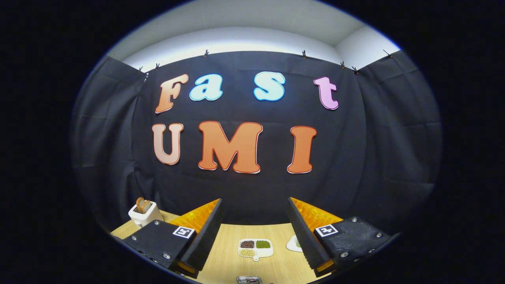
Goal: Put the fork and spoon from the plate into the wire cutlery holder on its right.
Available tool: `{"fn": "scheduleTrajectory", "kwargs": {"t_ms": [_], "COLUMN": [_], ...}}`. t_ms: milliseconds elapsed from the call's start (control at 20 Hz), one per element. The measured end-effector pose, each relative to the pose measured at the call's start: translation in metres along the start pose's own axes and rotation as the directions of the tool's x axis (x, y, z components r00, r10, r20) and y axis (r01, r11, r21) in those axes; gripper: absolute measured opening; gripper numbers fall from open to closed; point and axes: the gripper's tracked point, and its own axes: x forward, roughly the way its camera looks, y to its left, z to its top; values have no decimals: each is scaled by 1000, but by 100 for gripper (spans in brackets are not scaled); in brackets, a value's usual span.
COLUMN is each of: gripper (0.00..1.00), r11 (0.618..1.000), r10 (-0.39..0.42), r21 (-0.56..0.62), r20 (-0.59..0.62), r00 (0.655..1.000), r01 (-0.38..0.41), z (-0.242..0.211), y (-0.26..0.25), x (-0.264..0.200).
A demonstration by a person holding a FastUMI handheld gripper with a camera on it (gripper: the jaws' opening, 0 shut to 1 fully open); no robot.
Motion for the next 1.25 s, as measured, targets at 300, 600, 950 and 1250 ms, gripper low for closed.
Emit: {"fn": "scheduleTrajectory", "kwargs": {"t_ms": [300, 600, 950, 1250], "gripper": [97, 97, 97, 97], "r11": [999, 998, 996, 993], "r10": [-8, -16, -37, -66], "r21": [51, 70, 83, 104], "r20": [49, 77, 88, 88], "r00": [999, 997, 995, 994], "r01": [6, 11, 30, 57], "z": [13, 19, 19, 21], "y": [-3, -5, -2, 8], "x": [-1, -1, 1, -4]}}
